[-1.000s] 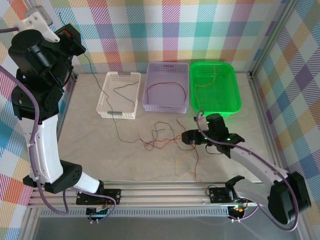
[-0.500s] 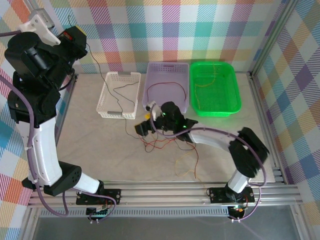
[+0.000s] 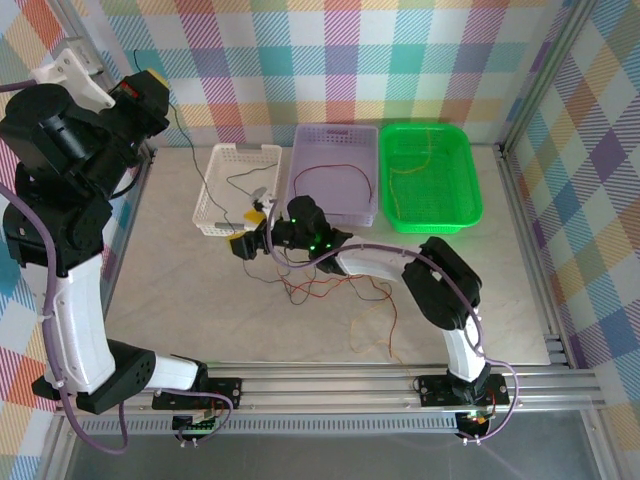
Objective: Untangle the cables
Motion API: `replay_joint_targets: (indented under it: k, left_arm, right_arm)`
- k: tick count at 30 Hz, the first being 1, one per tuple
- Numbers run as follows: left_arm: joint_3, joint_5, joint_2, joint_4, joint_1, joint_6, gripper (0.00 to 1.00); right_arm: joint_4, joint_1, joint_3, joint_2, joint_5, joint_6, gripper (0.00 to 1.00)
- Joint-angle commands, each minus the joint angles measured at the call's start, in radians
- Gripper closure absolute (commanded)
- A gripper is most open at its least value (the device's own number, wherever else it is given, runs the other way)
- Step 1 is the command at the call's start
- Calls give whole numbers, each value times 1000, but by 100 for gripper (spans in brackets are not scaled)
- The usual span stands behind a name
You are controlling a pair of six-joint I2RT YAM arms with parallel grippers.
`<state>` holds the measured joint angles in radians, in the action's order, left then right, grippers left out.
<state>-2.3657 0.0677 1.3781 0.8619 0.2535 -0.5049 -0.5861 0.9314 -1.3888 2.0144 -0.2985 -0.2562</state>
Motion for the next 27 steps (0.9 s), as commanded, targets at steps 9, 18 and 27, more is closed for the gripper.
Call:
replay_joint_targets:
  k: [9,18,27]
  left_arm:
    - [90,15,-64,-37,-8,20,100]
    - [354,191,-215,-62,-8,93,100]
    - [753,268,-352,-87,-8,66,66]
  right_arm:
    - [15,53,-193,83,-46,-5,55]
    - [93,49,-62,-153,-120,-39,100]
    - [446,47,-212,-342,-89,58,100]
